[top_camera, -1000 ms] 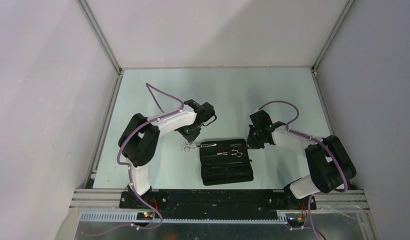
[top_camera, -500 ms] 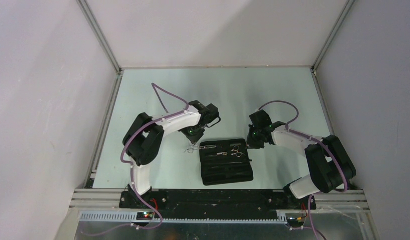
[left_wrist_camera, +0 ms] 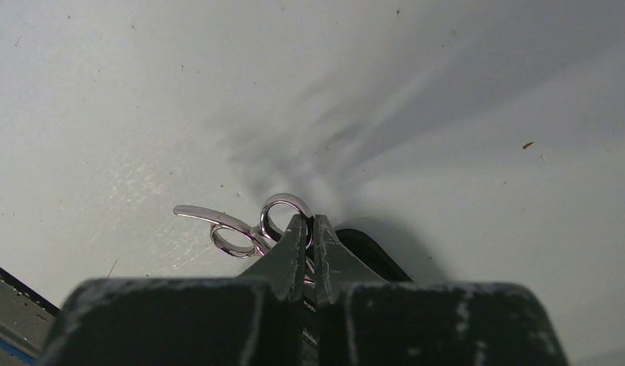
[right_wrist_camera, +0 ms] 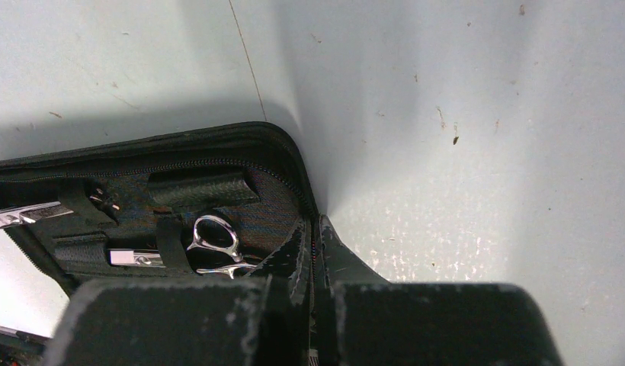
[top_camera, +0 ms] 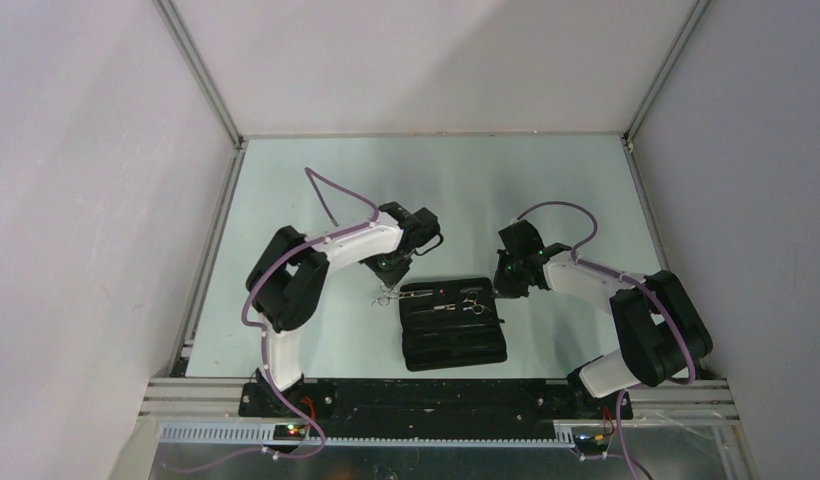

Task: Sort the hair-cutting tools
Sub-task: Place the scissors at the center of the board.

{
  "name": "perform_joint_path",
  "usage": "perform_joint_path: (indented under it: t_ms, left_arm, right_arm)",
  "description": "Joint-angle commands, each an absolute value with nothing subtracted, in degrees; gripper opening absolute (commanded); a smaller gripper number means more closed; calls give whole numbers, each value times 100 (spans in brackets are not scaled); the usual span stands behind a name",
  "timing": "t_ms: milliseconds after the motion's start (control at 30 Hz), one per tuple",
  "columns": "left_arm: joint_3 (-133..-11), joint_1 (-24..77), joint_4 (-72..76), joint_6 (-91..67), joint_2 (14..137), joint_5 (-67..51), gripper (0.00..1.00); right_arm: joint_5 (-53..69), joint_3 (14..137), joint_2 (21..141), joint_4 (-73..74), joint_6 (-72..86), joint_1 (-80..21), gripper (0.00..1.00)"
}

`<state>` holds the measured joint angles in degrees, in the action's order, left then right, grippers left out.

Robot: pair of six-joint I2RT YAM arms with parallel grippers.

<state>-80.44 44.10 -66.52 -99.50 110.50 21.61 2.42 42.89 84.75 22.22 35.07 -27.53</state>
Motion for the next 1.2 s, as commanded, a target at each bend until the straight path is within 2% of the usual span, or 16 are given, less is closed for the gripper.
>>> perform_joint_path:
  t_ms: [0, 167, 300, 533, 600, 700, 733, 833, 967, 1167]
  left_arm:
    - [-8130, 4607, -6172, -10224, 10926, 1801, 7]
    - [-7847, 4669, -5582, -10375, 10669, 1740, 20]
    - [-7576, 4691, -5291, -10451, 10429, 1732, 35]
    - [-7343, 4698, -5129, -10300, 9874, 1922, 71]
    - [-7320, 4694, -5128, -10035, 9576, 2162, 79]
    - [-7188, 4673, -5006, -9121, 8883, 2556, 84]
    - [-6715, 4513, -4459, -7842, 8369, 2846, 86]
    - [-6053, 4195, -3528, -6030, 7568, 2715, 86]
    - [-4733, 3593, -2376, -4467, 6711, 1549, 87]
    - [-4377, 3180, -2045, -3397, 6715, 233, 80]
  right_arm:
    - [272, 4394, 8498, 2166, 3516, -2838, 0]
    - [281, 4395, 8482, 2163, 3511, -2834, 0]
    - [297, 4392, 8504, 2162, 3516, -2838, 0]
    - [299, 4394, 8502, 2164, 3507, -2825, 0]
    - [303, 4393, 8507, 2167, 3507, -2826, 0]
    - [319, 4394, 8504, 2158, 3490, -2830, 0]
    - [350, 4395, 8499, 2135, 3457, -2823, 0]
    - [395, 4392, 8482, 2115, 3425, -2808, 0]
    - [478, 4387, 8484, 2082, 3376, -2804, 0]
    - [561, 4394, 8484, 2057, 3362, -2770, 0]
